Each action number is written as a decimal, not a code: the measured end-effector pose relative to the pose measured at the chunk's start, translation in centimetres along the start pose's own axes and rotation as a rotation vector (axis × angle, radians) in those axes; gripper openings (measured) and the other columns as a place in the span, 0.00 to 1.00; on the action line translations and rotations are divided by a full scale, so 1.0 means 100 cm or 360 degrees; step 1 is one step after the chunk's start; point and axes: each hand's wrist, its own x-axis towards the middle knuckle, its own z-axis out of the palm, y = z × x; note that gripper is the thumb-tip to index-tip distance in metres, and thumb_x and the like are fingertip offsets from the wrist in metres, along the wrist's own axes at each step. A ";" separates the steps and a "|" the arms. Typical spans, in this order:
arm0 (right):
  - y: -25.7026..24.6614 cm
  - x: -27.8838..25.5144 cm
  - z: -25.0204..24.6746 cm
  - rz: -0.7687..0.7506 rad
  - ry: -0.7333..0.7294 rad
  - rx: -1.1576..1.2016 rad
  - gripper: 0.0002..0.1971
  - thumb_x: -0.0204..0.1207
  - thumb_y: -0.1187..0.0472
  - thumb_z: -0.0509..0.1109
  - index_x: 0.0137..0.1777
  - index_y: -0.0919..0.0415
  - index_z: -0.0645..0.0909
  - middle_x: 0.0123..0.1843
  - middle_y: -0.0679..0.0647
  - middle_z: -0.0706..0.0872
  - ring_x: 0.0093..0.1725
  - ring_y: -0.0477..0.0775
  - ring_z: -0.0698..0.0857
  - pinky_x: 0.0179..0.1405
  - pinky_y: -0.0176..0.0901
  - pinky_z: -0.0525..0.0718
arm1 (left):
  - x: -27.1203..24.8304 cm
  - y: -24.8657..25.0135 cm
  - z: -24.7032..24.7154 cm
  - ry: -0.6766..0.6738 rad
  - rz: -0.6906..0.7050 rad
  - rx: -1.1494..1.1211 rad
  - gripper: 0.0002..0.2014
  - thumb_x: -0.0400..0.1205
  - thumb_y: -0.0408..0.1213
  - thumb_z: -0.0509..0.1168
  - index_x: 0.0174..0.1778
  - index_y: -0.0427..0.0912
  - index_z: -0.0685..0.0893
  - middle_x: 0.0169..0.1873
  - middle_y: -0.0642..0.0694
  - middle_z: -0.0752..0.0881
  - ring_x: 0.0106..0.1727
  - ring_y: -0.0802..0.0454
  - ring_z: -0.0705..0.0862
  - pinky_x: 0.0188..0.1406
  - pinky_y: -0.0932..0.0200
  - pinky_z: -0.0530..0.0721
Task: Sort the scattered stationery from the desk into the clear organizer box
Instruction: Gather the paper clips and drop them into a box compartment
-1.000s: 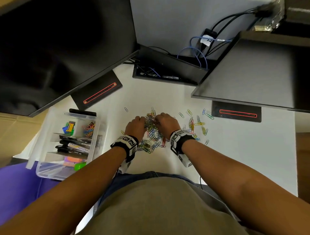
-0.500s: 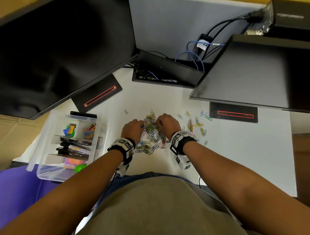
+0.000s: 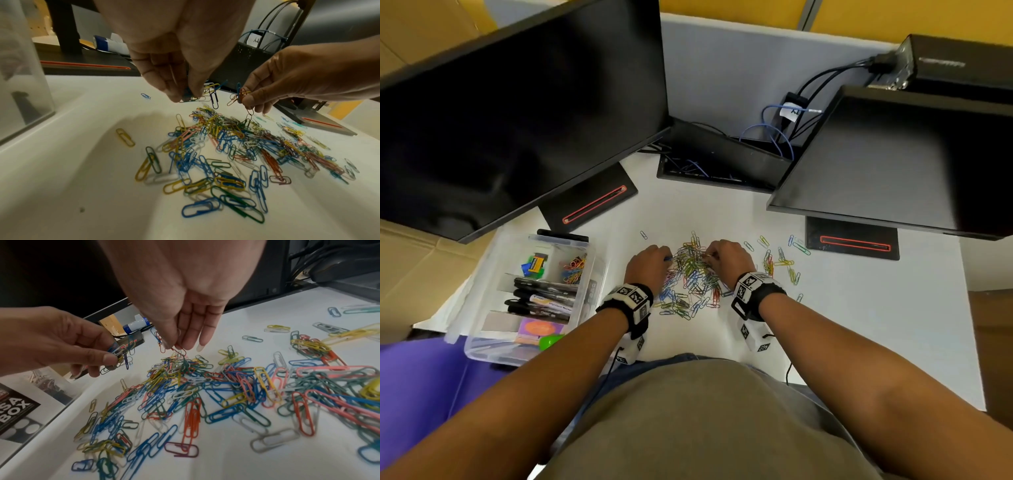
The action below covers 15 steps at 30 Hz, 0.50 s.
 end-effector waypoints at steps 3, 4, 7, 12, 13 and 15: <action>-0.002 -0.004 0.000 0.0008 0.0031 0.0038 0.07 0.81 0.55 0.70 0.52 0.57 0.86 0.49 0.53 0.89 0.48 0.56 0.86 0.44 0.44 0.83 | -0.005 0.001 -0.004 0.0023 -0.0008 -0.0071 0.08 0.85 0.34 0.61 0.53 0.40 0.86 0.46 0.42 0.85 0.46 0.43 0.82 0.41 0.57 0.76; -0.004 -0.005 -0.001 0.0002 0.0044 0.0047 0.06 0.81 0.56 0.70 0.52 0.57 0.86 0.48 0.53 0.89 0.47 0.55 0.86 0.43 0.43 0.82 | -0.006 0.001 -0.006 0.0032 -0.0011 -0.0103 0.08 0.85 0.34 0.62 0.53 0.40 0.86 0.46 0.42 0.85 0.47 0.43 0.83 0.41 0.57 0.76; -0.009 -0.009 -0.005 -0.0009 0.0102 0.0087 0.06 0.81 0.57 0.69 0.50 0.57 0.86 0.45 0.52 0.90 0.43 0.53 0.86 0.40 0.42 0.81 | -0.010 0.002 -0.011 0.0056 -0.0038 -0.0182 0.08 0.85 0.35 0.62 0.52 0.40 0.86 0.47 0.42 0.86 0.48 0.43 0.83 0.42 0.58 0.75; -0.025 -0.011 -0.015 -0.0051 0.0201 0.0183 0.06 0.81 0.57 0.70 0.51 0.58 0.87 0.45 0.54 0.90 0.44 0.54 0.86 0.43 0.44 0.84 | -0.016 0.003 -0.024 0.0145 -0.0047 -0.0258 0.08 0.85 0.39 0.64 0.54 0.42 0.87 0.50 0.43 0.87 0.50 0.44 0.84 0.46 0.54 0.81; -0.028 -0.011 -0.017 -0.0066 0.0220 0.0217 0.06 0.81 0.58 0.70 0.51 0.58 0.87 0.45 0.53 0.90 0.44 0.54 0.86 0.44 0.44 0.84 | -0.017 0.003 -0.028 0.0165 -0.0046 -0.0268 0.08 0.85 0.39 0.64 0.54 0.42 0.87 0.50 0.43 0.87 0.50 0.44 0.84 0.47 0.54 0.82; -0.035 -0.011 -0.020 -0.0095 0.0262 0.0275 0.06 0.81 0.58 0.70 0.50 0.57 0.87 0.45 0.52 0.90 0.44 0.53 0.86 0.46 0.45 0.85 | -0.017 0.003 -0.036 0.0211 -0.0054 -0.0285 0.08 0.85 0.40 0.64 0.54 0.43 0.87 0.51 0.44 0.87 0.50 0.44 0.84 0.49 0.53 0.83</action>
